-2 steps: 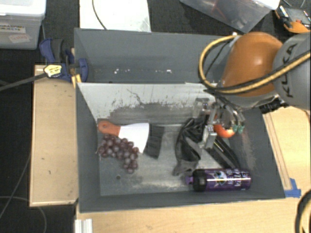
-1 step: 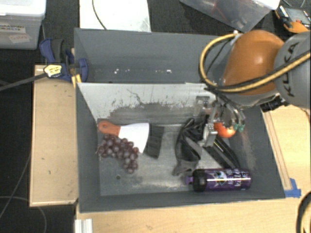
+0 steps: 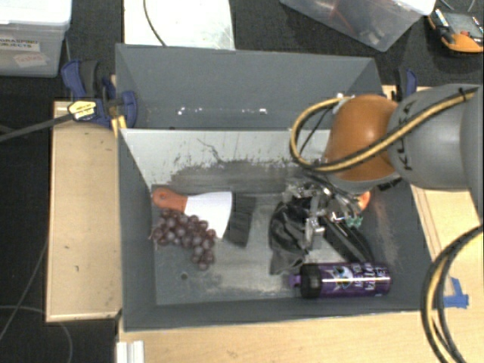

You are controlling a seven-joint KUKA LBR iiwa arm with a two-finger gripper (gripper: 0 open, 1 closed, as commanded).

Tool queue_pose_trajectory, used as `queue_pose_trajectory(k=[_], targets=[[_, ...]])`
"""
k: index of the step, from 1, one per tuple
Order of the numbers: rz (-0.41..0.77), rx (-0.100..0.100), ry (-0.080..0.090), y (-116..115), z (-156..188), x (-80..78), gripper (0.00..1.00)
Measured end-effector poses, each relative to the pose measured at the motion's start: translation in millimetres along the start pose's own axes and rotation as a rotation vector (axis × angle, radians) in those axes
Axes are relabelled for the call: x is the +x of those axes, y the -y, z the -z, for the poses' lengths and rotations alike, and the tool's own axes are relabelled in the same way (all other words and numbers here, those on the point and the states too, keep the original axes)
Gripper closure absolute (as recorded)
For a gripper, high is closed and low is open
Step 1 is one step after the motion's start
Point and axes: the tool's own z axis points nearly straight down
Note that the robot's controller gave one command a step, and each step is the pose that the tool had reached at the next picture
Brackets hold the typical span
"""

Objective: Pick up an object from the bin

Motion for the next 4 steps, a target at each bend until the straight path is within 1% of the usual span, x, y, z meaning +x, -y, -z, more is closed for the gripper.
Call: queue_pose_trajectory(k=[1,2,3,4], targets=[[0.165,0.005,0.019,-6.4,55.3,0.9,0.0],[0.153,-0.001,0.005,-44.3,32.8,-9.0,0.0],[-0.157,0.003,0.02,-17.8,2.9,6.6,0.0],[0.17,0.002,0.018,3.6,4.5,53.0,1.0]])
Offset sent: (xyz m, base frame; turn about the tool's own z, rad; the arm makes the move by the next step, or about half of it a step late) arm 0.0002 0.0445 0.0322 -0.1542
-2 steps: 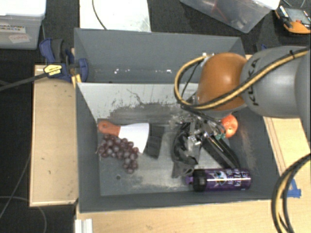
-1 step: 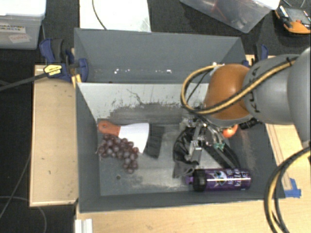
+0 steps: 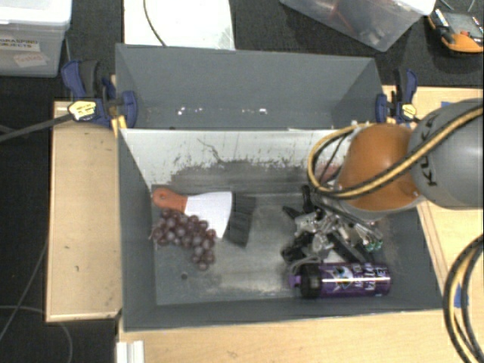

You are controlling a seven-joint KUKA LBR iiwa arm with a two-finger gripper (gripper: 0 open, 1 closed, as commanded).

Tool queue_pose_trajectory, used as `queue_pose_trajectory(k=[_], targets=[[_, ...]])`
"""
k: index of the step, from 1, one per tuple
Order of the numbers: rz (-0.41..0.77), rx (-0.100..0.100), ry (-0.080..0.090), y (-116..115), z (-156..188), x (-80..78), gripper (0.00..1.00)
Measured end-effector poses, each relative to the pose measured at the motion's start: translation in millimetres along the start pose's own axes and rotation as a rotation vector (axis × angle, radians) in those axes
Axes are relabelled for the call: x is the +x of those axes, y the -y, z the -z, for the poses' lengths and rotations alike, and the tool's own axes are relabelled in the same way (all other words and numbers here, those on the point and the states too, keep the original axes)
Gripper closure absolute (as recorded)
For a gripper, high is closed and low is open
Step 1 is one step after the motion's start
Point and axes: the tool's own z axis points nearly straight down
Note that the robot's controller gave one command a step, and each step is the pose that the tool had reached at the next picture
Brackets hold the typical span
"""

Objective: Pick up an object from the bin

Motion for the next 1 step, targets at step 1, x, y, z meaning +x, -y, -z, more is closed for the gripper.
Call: queue_pose_trajectory(k=[1], targets=[[0.0,0.0,0.0,0.0,0.0,0.0,1.0]])
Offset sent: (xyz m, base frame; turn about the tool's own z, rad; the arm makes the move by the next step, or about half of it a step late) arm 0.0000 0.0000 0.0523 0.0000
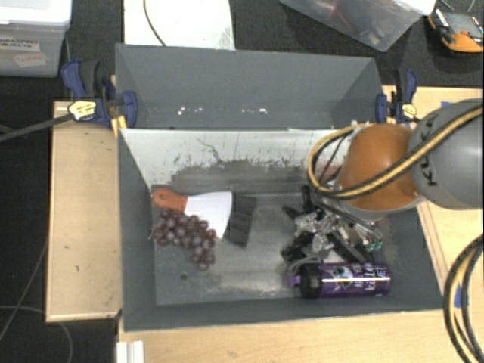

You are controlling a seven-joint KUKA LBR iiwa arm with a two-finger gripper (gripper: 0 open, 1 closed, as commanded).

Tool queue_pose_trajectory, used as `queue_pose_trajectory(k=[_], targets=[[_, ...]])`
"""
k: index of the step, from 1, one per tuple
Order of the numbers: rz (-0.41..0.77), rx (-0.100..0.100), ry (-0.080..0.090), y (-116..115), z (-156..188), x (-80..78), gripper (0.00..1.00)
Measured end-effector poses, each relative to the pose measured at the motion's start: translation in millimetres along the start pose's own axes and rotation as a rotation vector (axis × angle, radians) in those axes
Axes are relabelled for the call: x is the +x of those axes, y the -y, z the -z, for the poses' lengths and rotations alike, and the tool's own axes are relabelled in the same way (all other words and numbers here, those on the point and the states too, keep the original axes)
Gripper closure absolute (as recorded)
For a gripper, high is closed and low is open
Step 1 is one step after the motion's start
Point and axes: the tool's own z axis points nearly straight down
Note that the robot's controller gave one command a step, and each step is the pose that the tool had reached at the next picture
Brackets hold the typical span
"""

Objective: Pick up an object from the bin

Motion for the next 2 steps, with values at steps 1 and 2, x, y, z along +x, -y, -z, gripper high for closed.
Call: queue_pose_trajectory(k=[1,2], targets=[[-0.002,-0.004,-0.007,-1.3,23.8,1.5,1.0],[-0.005,-0.004,-0.006,-1.2,58.4,1.0,1.0]])
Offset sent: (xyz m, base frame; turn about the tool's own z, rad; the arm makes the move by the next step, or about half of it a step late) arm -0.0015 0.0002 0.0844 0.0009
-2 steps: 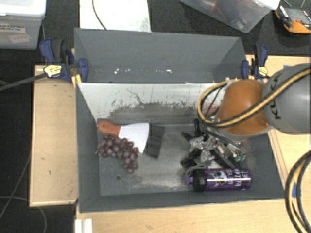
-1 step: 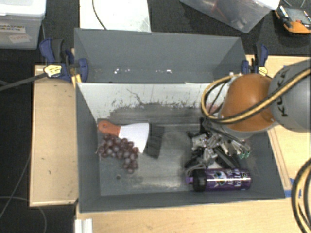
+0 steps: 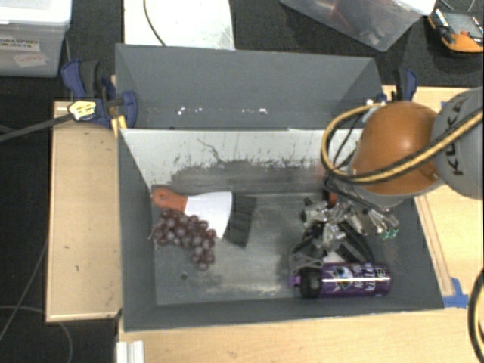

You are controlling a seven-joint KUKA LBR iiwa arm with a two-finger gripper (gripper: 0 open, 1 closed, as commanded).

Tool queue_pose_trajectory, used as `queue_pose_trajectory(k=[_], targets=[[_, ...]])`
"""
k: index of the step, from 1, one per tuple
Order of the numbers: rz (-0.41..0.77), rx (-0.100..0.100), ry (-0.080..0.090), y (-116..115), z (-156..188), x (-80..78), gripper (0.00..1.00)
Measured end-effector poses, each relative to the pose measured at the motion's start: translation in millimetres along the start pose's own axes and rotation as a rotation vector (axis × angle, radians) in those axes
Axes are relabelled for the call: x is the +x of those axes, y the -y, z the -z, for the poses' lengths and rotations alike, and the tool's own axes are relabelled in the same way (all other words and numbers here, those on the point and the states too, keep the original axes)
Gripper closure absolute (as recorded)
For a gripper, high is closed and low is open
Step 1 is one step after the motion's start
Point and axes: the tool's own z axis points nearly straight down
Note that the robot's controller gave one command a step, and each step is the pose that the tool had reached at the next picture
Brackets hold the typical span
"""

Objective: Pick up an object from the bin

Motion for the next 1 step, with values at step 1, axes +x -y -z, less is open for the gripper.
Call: queue_pose_trajectory(k=[1], targets=[[-0.002,0.003,0.007,0.5,24.9,-1.7,1.0]])
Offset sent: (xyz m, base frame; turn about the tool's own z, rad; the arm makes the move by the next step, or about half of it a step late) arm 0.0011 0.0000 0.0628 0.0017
